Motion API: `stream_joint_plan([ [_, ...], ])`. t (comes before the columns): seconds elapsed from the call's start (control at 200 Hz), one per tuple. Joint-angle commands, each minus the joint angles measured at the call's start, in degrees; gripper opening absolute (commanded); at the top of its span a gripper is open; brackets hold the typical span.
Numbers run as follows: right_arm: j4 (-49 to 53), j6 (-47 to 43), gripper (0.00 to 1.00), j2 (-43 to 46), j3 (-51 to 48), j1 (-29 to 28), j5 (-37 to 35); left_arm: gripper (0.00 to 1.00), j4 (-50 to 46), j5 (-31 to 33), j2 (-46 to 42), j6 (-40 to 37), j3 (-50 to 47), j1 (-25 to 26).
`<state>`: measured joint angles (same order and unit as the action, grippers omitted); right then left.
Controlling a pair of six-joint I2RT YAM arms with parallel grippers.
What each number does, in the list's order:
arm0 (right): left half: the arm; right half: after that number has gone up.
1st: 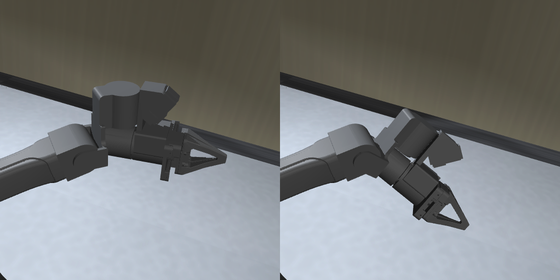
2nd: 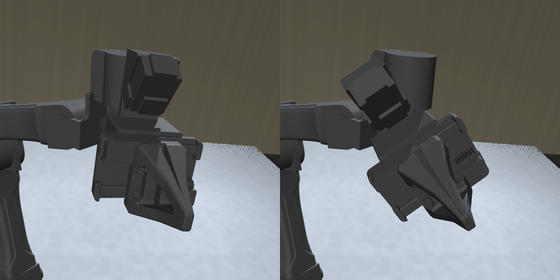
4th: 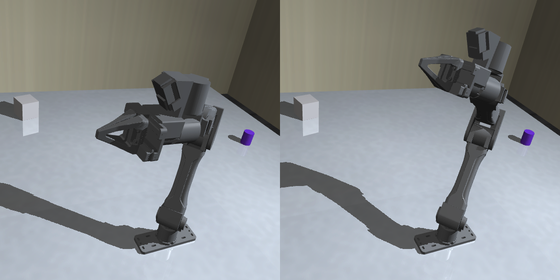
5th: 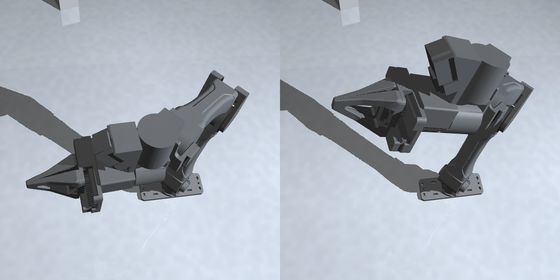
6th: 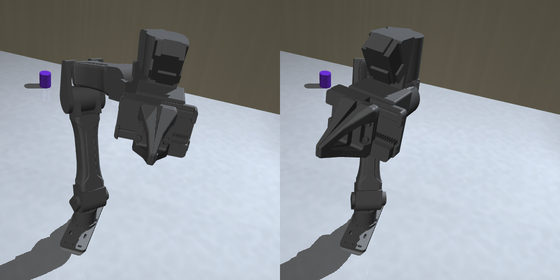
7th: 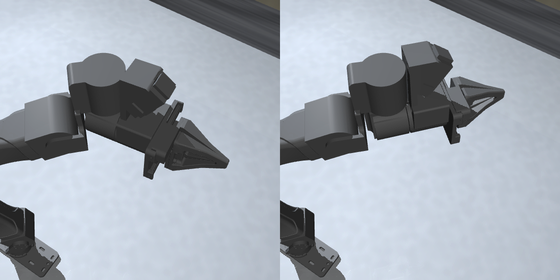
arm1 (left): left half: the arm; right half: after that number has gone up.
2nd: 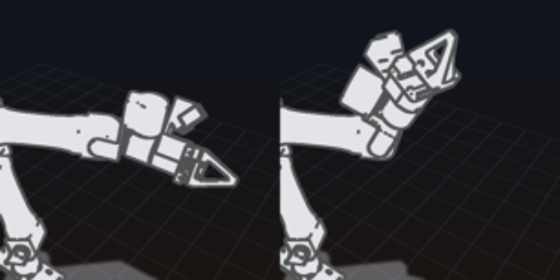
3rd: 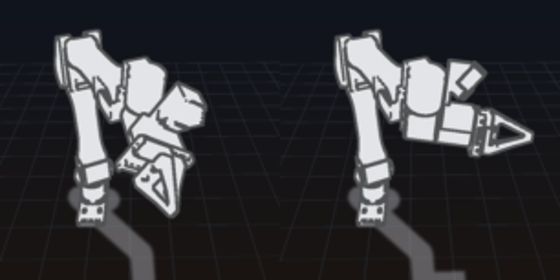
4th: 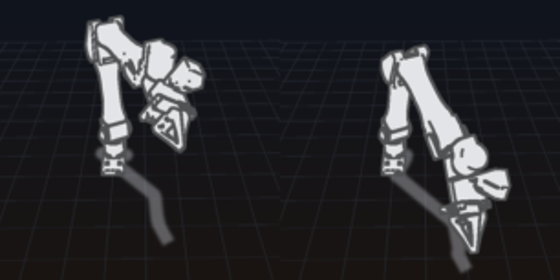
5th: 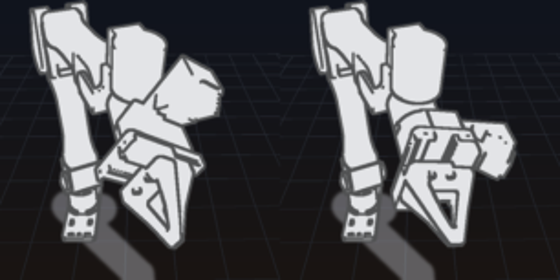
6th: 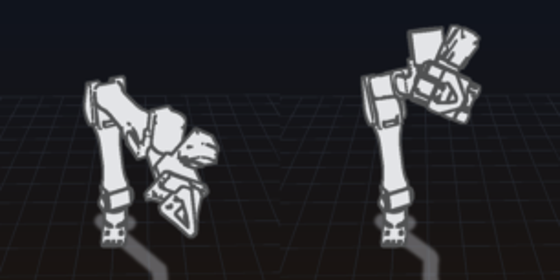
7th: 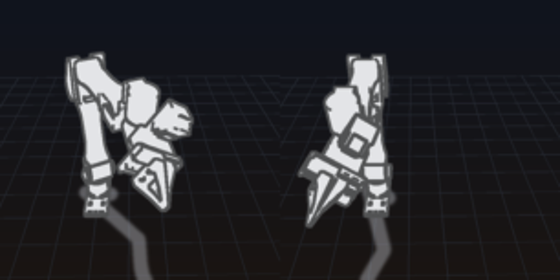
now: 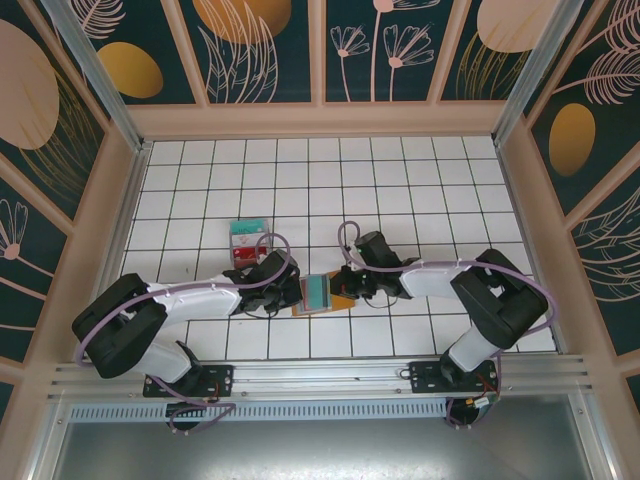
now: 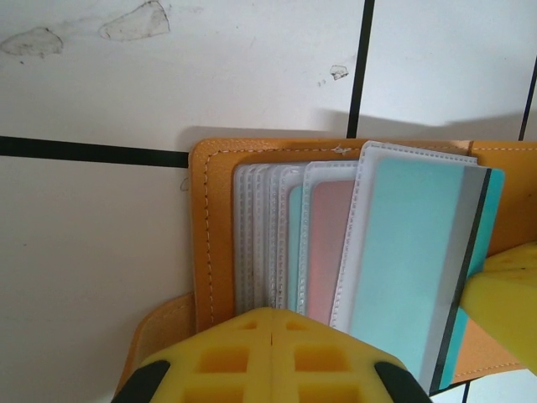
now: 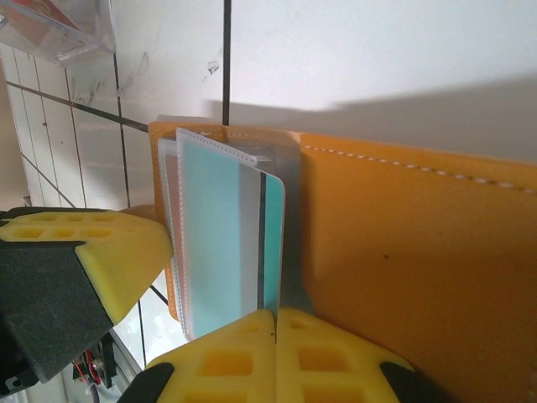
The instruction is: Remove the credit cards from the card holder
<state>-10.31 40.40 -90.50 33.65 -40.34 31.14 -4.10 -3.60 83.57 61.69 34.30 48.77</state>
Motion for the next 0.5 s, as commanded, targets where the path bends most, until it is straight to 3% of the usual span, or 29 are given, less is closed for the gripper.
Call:
stream_joint_plan([
  [0.0,2.7,-2.0,0.00,1.9,-1.6,0.7,-0.8,0.00,-5.2,1.3,1.9,0.6,-0.4,0.5],
  [0.495,4.5,-3.6,0.00,3.3,-3.4,1.9,0.3,0.00,-5.2,1.1,2.1,0.2,0.1,0.5],
])
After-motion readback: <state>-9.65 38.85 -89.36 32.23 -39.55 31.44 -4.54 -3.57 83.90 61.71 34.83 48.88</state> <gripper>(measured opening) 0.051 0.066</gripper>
